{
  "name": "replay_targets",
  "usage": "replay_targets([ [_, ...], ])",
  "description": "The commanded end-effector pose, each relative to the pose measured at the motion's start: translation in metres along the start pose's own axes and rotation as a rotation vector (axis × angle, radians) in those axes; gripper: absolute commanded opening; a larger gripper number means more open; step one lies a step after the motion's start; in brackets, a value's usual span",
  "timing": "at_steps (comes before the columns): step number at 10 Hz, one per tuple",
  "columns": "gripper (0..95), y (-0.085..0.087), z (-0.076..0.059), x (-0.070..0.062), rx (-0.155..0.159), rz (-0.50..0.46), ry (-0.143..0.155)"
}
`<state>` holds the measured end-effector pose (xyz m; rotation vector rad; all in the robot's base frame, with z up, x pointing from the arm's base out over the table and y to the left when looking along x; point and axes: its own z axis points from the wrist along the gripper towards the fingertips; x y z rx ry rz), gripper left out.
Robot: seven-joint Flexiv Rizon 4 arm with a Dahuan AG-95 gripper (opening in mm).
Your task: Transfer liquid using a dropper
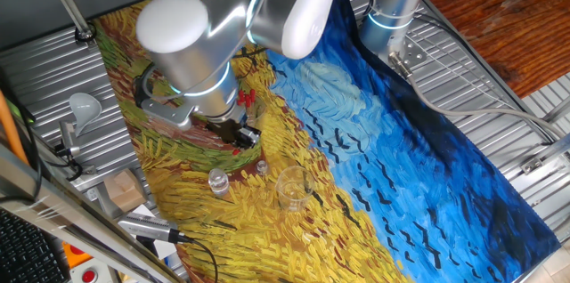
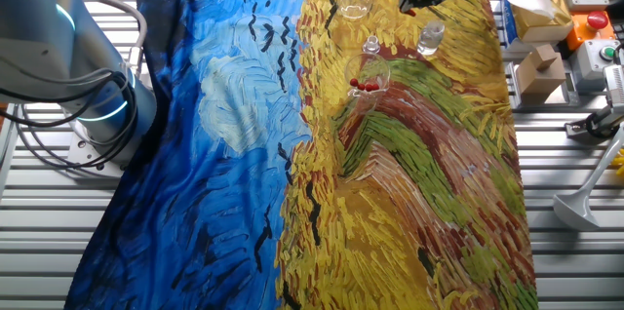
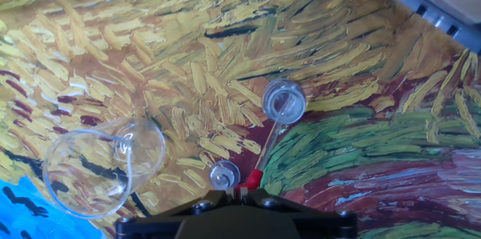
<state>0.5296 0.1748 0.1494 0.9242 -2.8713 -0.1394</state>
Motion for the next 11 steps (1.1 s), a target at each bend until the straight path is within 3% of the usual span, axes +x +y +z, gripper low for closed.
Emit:
replay_targets([
  [1,0.0,0.0005,-0.0005,0.0013,0.0,-0.002,-0.003],
  [11,0.0,0.0023,-0.004,-0.0014,-0.016,-0.004,0.006],
])
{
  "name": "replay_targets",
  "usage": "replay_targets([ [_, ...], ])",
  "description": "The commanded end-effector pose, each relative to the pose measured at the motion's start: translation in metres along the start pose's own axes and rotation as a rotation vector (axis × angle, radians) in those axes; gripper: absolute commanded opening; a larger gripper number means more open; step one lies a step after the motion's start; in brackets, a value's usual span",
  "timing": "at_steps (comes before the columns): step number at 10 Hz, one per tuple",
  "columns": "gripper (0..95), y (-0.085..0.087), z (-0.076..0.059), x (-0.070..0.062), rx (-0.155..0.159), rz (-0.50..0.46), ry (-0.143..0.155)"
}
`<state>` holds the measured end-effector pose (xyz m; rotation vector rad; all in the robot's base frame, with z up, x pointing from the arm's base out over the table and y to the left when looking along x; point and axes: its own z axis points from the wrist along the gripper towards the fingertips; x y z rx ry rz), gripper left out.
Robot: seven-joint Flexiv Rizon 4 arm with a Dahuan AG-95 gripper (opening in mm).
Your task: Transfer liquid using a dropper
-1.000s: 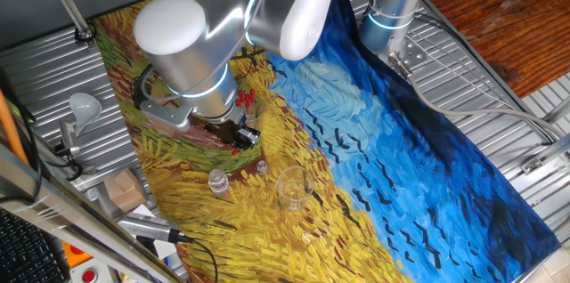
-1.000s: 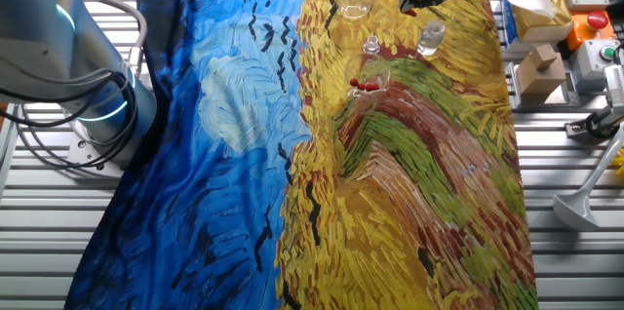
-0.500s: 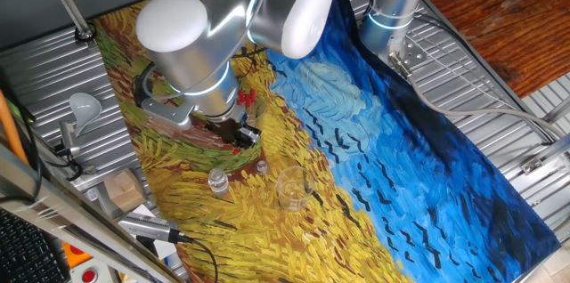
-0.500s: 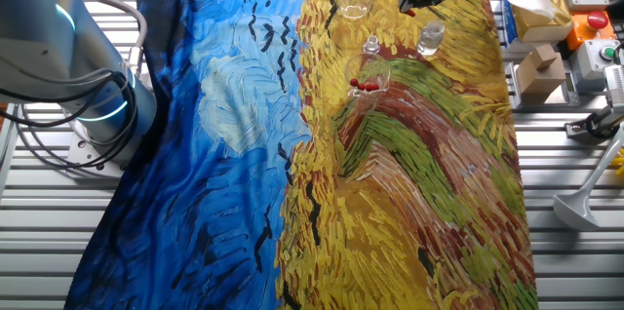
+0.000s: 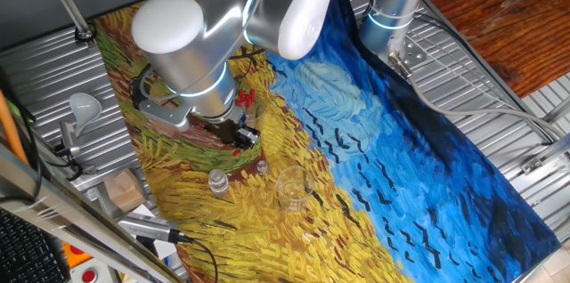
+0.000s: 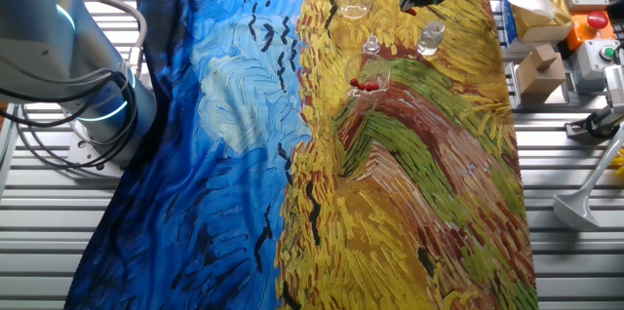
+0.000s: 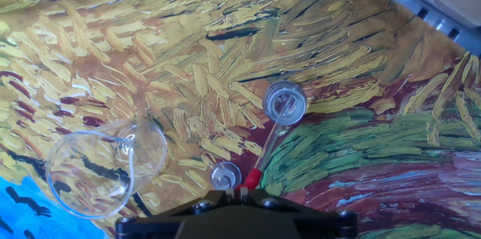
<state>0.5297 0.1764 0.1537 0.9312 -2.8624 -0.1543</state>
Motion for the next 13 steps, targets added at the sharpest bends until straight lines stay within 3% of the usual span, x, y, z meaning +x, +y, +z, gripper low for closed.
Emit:
replay_targets([
  [1,0.0,0.001,0.0,-0.001,-0.007,0.003,0.005],
  [7,0.0,0.002,-0.003,-0.005,-0.021,0.005,0.014],
  [13,0.0,0.003,-0.009,-0.013,-0.011,0.021,-0.005],
])
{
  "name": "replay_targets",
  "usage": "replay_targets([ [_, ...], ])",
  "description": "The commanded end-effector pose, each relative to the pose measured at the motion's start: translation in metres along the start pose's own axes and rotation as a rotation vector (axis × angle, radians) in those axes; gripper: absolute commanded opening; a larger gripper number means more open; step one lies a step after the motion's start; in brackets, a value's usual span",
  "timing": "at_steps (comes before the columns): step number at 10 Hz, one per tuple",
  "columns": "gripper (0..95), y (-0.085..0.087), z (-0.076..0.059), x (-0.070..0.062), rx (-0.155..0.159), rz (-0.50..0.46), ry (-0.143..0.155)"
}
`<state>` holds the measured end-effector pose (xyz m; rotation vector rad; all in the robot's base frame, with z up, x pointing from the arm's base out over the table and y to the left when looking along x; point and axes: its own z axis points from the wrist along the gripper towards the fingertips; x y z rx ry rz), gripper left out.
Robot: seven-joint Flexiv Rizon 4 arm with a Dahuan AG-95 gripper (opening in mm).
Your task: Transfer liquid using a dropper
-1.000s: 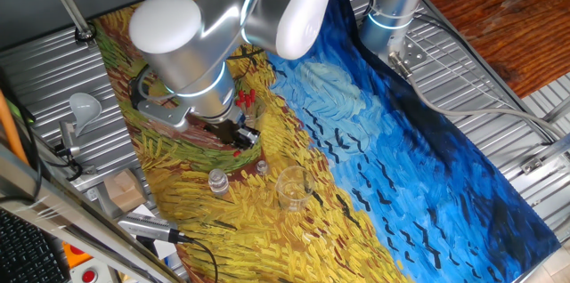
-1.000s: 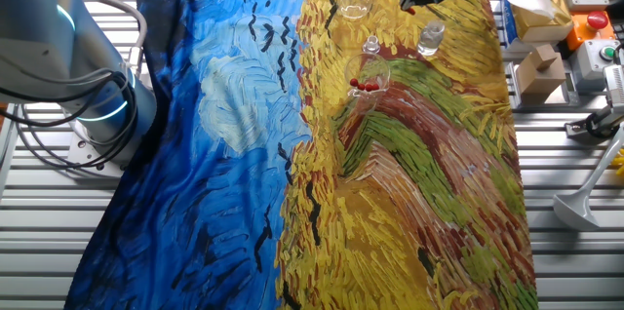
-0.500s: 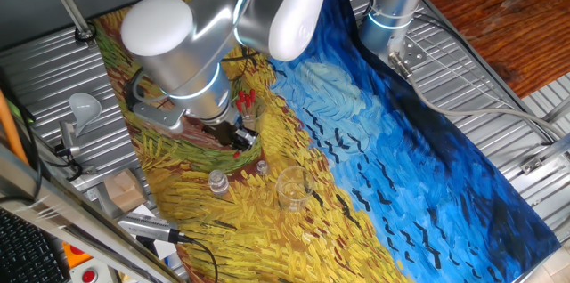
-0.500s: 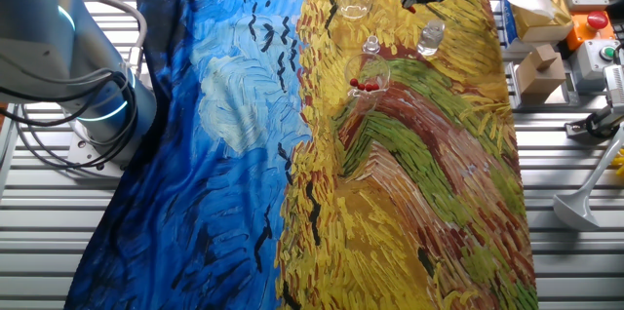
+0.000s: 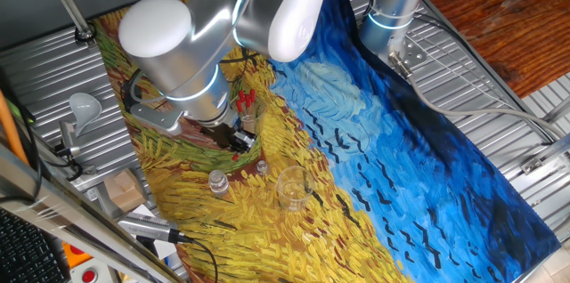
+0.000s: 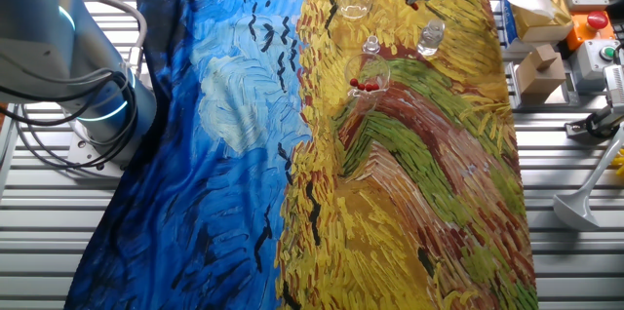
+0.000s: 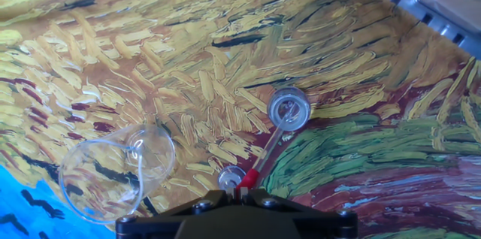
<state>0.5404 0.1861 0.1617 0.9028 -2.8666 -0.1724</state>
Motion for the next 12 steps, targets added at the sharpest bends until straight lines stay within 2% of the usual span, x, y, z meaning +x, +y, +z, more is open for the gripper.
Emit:
replay_targets([
  [1,0.0,0.0006,-0.0007,-0.0006,0.006,0.004,-0.009],
  [12,0.0,-0.0038,-0.0011,-0.0053,0.014,0.003,-0.017],
])
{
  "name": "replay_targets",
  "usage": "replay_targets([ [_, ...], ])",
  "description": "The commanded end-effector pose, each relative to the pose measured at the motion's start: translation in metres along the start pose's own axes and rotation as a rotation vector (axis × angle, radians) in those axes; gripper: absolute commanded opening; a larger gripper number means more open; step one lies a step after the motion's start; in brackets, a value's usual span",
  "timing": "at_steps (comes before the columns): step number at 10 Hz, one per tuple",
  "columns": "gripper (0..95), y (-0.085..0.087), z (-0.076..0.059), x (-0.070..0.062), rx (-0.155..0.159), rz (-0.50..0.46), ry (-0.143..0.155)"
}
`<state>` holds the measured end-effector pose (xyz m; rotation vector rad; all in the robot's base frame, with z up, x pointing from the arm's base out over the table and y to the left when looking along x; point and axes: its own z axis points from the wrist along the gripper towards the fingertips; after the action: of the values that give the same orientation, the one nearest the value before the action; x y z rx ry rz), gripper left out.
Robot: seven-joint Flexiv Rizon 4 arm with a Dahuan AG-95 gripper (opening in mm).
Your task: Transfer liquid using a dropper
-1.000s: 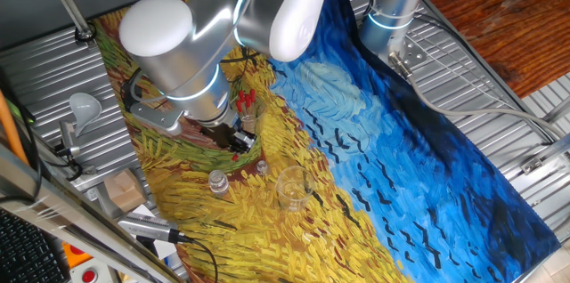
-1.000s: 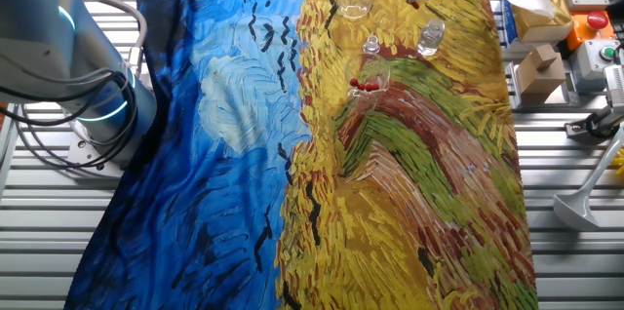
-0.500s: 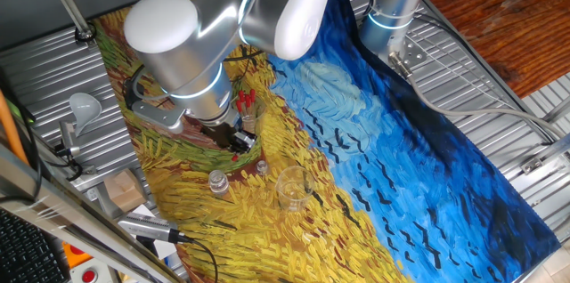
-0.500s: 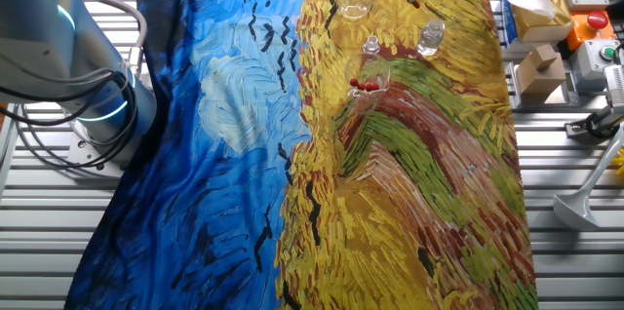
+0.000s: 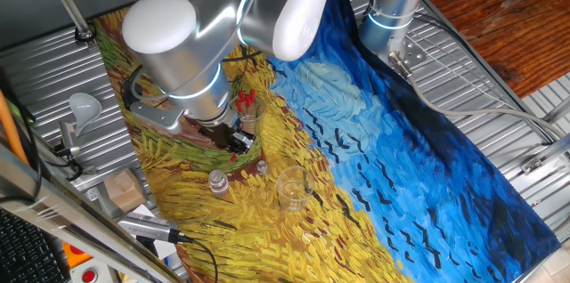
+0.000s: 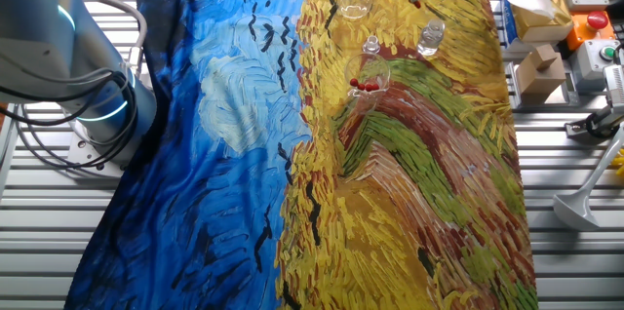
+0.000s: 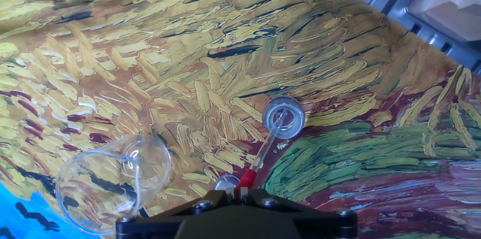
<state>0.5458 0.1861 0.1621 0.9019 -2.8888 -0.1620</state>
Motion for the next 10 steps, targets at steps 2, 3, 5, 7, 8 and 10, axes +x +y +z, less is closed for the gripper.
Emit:
replay_targets([
  [2,0.0,-0.0027,0.0006,-0.0023,0.001,-0.004,-0.001],
  [3,0.0,-0.0036,0.0007,-0.0031,0.0,-0.006,-0.001],
  [5,0.0,-0.0054,0.0017,-0.0047,0.001,-0.009,-0.001],
  [7,0.0,-0.0072,0.0027,-0.0056,0.001,-0.013,0.0],
  [8,0.0,-0.0084,0.0032,-0.0064,0.001,-0.014,0.0],
  [10,0.0,-0.0097,0.0035,-0.0088,0.002,-0.016,0.001],
])
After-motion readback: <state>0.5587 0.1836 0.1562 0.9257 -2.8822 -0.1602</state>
